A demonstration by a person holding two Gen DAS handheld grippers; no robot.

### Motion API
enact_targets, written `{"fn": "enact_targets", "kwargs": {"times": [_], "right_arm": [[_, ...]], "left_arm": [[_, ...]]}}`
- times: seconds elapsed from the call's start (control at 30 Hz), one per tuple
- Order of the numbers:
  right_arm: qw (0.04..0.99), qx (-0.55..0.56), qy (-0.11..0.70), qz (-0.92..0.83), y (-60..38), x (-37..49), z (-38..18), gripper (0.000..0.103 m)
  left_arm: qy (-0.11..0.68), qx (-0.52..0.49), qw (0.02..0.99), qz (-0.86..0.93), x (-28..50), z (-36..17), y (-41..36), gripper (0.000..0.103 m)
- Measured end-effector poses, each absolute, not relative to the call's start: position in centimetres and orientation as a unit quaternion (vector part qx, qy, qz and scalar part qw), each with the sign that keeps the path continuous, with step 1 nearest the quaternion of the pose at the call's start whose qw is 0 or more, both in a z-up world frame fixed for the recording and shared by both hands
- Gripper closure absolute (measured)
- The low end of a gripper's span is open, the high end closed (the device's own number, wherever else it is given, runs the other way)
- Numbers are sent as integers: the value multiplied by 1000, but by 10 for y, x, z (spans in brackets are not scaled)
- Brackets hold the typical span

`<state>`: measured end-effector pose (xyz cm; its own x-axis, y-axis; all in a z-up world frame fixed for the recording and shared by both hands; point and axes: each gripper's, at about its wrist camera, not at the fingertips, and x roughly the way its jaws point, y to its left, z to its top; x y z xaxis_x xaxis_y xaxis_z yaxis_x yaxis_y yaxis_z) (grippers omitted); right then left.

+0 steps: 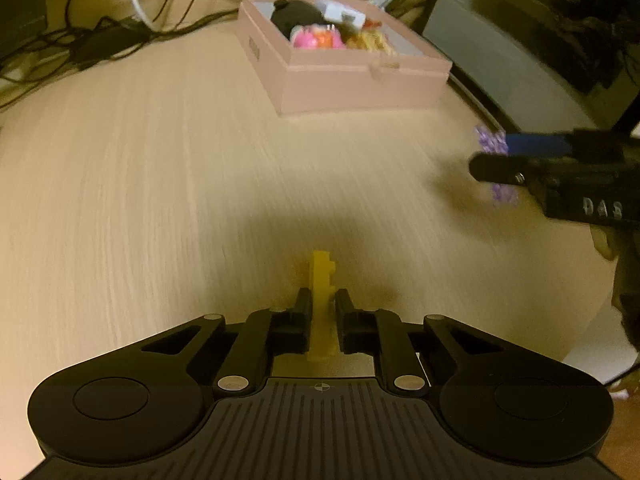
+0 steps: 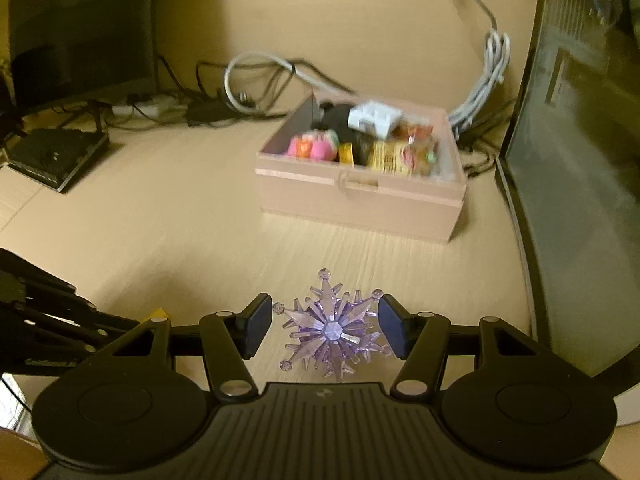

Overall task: Organize objects
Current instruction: 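Drop yellow brick into box with left tool while right tool carries purple star into box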

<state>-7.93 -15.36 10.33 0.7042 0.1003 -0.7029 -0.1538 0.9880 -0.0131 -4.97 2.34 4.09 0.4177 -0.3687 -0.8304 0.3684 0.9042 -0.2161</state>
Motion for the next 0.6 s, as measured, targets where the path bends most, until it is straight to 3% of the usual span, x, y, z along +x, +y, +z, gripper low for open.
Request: {"fn": "enact_targets", "kwargs": {"times": [0.4, 0.53, 0.6], "right_arm": [[932, 14, 361, 22, -171, -101, 113, 44], [935, 28, 352, 6, -172, -109, 117, 44], [936, 33, 352, -3, -173, -112, 117, 44]], "left_arm": [[326, -27, 899, -290, 56, 157, -52, 88], [311, -40, 900, -304, 92, 153, -80, 87], [342, -9, 894, -290, 108, 135, -96, 85]]}}
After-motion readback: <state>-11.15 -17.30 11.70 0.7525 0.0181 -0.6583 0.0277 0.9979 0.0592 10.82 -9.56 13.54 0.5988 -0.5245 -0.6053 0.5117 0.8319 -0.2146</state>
